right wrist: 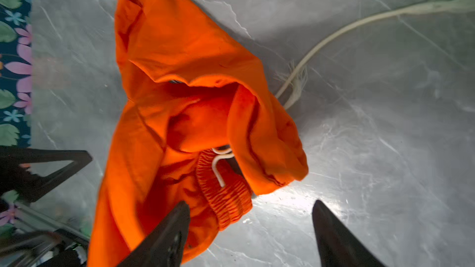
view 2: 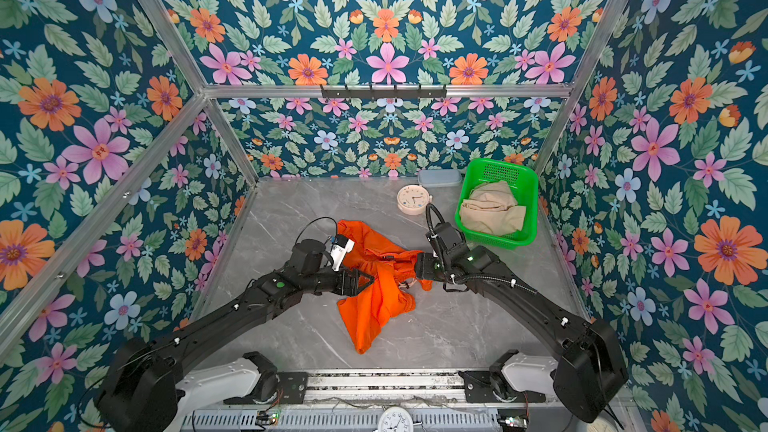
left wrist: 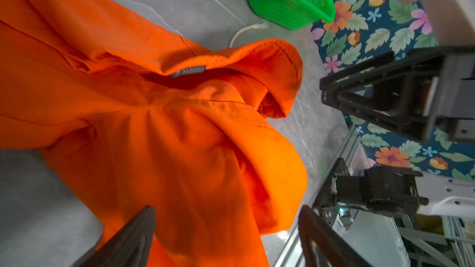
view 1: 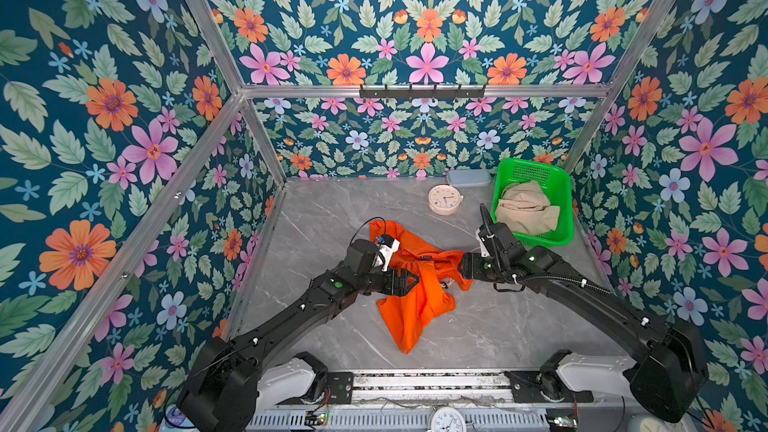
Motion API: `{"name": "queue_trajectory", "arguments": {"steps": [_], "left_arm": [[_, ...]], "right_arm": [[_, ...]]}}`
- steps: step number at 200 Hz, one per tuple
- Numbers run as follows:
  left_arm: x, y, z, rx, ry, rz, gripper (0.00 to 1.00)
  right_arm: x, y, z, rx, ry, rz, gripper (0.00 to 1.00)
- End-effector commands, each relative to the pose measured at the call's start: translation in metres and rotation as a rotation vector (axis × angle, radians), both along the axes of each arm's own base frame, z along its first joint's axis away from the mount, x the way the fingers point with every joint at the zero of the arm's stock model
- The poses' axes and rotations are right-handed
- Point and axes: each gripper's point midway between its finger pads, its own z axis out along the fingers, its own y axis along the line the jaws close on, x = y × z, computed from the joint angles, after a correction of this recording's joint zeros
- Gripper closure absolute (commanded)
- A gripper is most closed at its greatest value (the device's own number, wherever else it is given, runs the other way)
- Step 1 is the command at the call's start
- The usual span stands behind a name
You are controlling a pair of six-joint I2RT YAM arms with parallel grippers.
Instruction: Fold and stack the shorts
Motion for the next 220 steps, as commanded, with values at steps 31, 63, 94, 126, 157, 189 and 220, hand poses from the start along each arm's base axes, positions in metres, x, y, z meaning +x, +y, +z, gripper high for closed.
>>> {"name": "queue_trajectory", "arguments": {"steps": [31, 63, 94, 126, 157, 189, 220], "left_arm": [[-0.027, 0.003, -0.037, 0.150, 0.125, -0.018, 0.12], [-0.029, 0.003, -0.045, 0.177, 0.133, -0.003, 0.14], [-0.024, 0.016, -0.053, 0.218, 0.126, 0.080, 0.48], [-0.018, 0.024, -0.035, 0.188, 0.054, 0.135, 0.69], [-0.013, 0.037, -0.007, 0.186, -0.037, 0.186, 0.81], [-0.014, 0.048, 0.026, 0.176, -0.107, 0.208, 0.86], [-0.014, 0.054, 0.049, 0.189, -0.147, 0.210, 0.98]], "right_arm": [[0.011, -0.013, -0.035, -0.073, -0.012, -0.080, 0.23], [0.026, -0.013, -0.051, -0.110, -0.029, -0.074, 0.22], [0.046, 0.002, -0.062, -0.058, -0.073, -0.021, 0.23], [0.065, 0.015, -0.055, -0.026, -0.142, 0.023, 0.65], [0.073, 0.012, 0.001, -0.052, -0.245, 0.060, 0.96], [0.063, 0.006, 0.087, -0.041, -0.384, 0.124, 1.00], [0.041, 0.002, 0.162, 0.002, -0.488, 0.191, 1.00]]}}
